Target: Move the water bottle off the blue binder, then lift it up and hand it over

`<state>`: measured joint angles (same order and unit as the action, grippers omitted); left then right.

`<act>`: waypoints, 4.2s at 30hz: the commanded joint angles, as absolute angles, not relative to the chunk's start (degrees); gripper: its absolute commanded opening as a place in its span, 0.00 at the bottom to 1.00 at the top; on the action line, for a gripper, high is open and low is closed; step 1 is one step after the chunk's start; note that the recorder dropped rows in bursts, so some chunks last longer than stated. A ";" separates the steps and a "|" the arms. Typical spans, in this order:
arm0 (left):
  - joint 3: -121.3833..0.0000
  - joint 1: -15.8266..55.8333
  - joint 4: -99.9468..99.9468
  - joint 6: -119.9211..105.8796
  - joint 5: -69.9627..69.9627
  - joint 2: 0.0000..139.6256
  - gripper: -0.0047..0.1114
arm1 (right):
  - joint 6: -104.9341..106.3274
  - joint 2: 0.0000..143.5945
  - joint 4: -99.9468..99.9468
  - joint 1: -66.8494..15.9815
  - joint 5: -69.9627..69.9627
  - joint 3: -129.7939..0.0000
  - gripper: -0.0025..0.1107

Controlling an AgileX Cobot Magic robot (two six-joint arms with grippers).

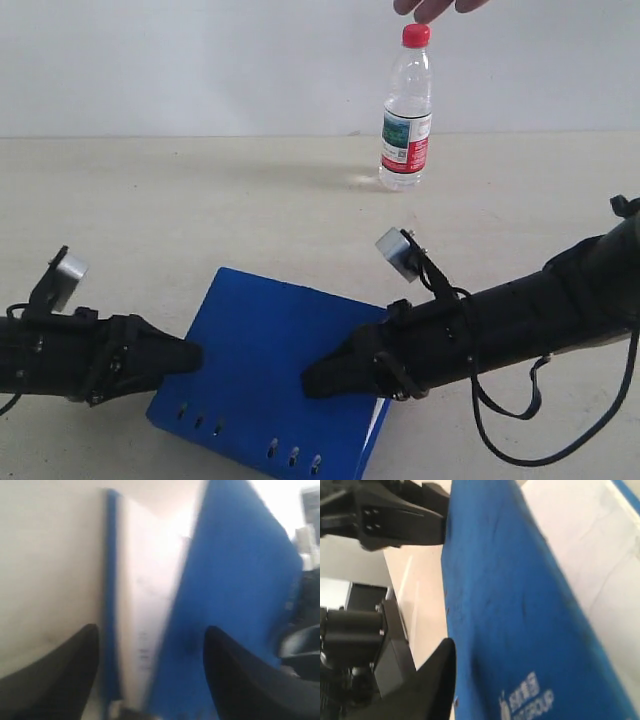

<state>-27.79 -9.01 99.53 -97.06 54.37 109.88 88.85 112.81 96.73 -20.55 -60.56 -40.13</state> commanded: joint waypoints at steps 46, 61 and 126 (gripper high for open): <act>-28.25 -16.79 99.95 -90.23 69.96 107.37 0.14 | 82.23 112.60 99.95 -35.91 -30.86 -55.45 0.03; -30.50 -22.75 91.84 -94.75 60.31 107.24 0.08 | 81.72 107.05 79.02 -35.91 -30.87 -55.45 0.62; -33.27 8.69 99.95 -71.61 48.39 108.00 0.54 | 34.29 117.87 28.72 -25.70 -56.38 -76.67 0.49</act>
